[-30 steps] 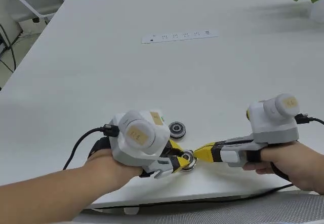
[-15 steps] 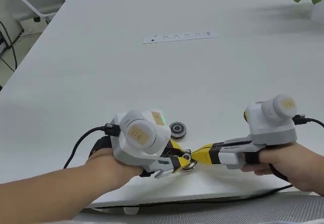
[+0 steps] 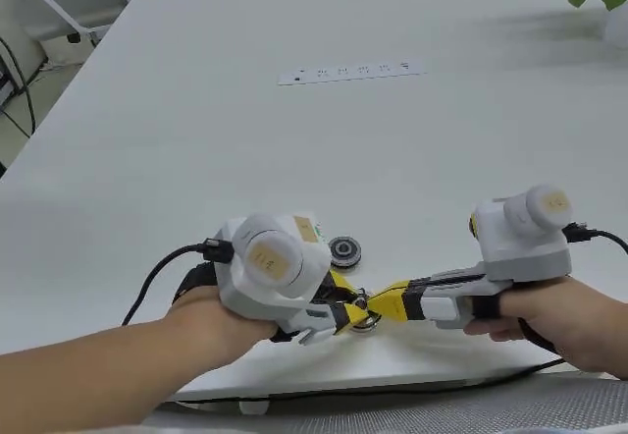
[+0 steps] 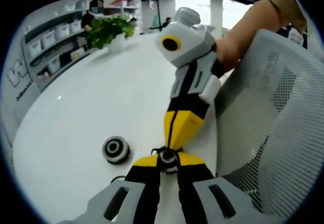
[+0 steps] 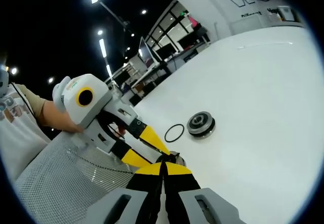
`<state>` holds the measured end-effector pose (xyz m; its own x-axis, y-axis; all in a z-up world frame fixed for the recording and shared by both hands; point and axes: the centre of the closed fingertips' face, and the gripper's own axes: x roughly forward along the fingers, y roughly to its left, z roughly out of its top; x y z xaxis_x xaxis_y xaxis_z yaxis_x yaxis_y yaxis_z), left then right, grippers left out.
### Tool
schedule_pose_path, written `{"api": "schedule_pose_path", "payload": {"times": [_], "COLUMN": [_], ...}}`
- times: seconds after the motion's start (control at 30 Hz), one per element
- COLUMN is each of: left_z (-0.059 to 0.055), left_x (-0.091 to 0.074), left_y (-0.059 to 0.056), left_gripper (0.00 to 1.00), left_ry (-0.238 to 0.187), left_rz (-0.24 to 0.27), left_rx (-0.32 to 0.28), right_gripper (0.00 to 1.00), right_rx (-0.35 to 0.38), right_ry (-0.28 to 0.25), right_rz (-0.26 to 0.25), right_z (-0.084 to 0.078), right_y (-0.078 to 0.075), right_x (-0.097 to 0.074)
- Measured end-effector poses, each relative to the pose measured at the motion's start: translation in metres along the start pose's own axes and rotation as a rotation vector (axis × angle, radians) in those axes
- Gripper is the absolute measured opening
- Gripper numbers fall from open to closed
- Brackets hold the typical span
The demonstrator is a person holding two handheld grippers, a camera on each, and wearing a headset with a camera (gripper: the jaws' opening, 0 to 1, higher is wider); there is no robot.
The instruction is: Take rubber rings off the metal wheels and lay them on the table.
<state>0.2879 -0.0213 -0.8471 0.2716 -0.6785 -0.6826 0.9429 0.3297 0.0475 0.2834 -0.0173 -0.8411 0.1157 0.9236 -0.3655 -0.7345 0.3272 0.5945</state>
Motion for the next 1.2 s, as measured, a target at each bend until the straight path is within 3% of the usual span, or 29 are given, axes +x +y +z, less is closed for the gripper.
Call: {"api": "schedule_pose_path", "payload": {"times": [0.27, 0.3, 0.43, 0.57, 0.73, 1.2], "left_z": [0.002, 0.002, 0.002, 0.002, 0.003, 0.002], "left_x": [0.001, 0.001, 0.001, 0.001, 0.000, -0.001], "left_y": [-0.001, -0.001, -0.001, -0.001, -0.001, -0.002], "left_gripper": [0.12, 0.12, 0.12, 0.12, 0.12, 0.16], "left_ry": [-0.005, -0.005, -0.007, -0.008, -0.009, -0.003], "left_rz": [0.000, 0.001, 0.000, 0.002, 0.004, -0.015], "left_rx": [0.000, 0.000, -0.001, -0.002, -0.005, -0.030], "right_gripper": [0.00, 0.00, 0.00, 0.00, 0.00, 0.00], "right_rx": [0.022, 0.024, 0.029, 0.049, 0.021, 0.019], "right_ry": [-0.019, -0.023, -0.030, -0.060, -0.040, -0.037], "right_rz": [0.030, 0.057, 0.060, 0.047, 0.005, -0.010], "right_z": [0.003, 0.004, 0.005, 0.009, 0.005, 0.005], "right_y": [0.007, 0.013, 0.013, 0.013, 0.005, -0.002], "right_x": [0.000, 0.001, -0.002, -0.006, -0.009, -0.009]}}
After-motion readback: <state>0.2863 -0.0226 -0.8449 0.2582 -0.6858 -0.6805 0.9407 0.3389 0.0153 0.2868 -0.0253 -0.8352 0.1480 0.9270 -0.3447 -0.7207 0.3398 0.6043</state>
